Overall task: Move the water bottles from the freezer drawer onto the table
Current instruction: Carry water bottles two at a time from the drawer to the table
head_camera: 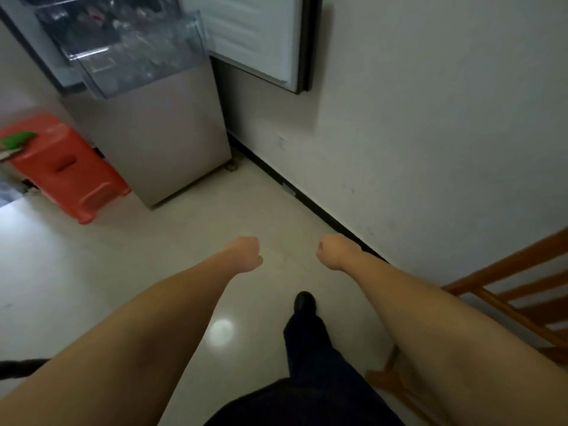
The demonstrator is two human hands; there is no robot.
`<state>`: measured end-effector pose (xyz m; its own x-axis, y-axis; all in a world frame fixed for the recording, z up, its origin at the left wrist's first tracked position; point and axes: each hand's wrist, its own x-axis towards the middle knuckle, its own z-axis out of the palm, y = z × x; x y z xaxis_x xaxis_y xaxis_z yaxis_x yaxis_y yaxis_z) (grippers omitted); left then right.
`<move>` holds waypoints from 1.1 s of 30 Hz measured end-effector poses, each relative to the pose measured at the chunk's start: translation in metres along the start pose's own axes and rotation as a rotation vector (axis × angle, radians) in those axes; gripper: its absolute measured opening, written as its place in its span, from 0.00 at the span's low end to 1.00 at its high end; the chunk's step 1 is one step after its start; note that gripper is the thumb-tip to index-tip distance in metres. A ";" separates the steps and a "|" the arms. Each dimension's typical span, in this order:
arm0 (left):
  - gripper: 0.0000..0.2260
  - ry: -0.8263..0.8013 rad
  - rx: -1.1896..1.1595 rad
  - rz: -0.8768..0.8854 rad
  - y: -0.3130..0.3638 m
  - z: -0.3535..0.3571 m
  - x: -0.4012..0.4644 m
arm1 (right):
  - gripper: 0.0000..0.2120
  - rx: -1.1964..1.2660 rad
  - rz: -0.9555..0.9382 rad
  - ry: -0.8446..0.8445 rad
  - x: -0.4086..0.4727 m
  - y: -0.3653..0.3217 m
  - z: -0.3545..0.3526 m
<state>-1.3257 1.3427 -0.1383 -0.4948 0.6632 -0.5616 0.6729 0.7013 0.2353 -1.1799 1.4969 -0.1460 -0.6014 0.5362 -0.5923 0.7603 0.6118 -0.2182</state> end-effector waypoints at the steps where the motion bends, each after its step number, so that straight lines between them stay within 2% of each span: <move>1: 0.16 -0.001 -0.011 -0.018 -0.003 -0.007 0.011 | 0.18 -0.005 -0.008 -0.011 0.014 -0.004 -0.006; 8: 0.16 0.070 -0.086 -0.105 -0.001 -0.091 0.116 | 0.18 -0.090 -0.145 0.015 0.137 -0.043 -0.103; 12: 0.15 0.154 -0.205 -0.150 -0.008 -0.148 0.170 | 0.16 -0.098 -0.202 0.019 0.217 -0.078 -0.159; 15: 0.14 0.163 -0.242 -0.185 -0.022 -0.171 0.188 | 0.14 -0.165 -0.239 -0.015 0.245 -0.104 -0.174; 17: 0.13 0.174 -0.284 -0.224 -0.046 -0.186 0.205 | 0.11 -0.209 -0.268 -0.028 0.272 -0.134 -0.180; 22: 0.14 0.228 -0.337 -0.277 -0.118 -0.235 0.245 | 0.19 -0.225 -0.371 -0.025 0.329 -0.225 -0.202; 25: 0.13 0.253 -0.337 -0.264 -0.160 -0.273 0.269 | 0.14 -0.144 -0.404 -0.001 0.359 -0.279 -0.220; 29: 0.11 0.279 -0.304 -0.247 -0.216 -0.336 0.296 | 0.16 -0.108 -0.397 0.021 0.398 -0.350 -0.252; 33: 0.11 0.350 -0.300 -0.191 -0.259 -0.394 0.321 | 0.14 -0.025 -0.417 0.102 0.425 -0.410 -0.282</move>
<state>-1.8758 1.4773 -0.0668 -0.7833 0.5274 -0.3292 0.3896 0.8290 0.4011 -1.8167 1.6385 -0.0896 -0.8782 0.2940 -0.3773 0.4415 0.8018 -0.4027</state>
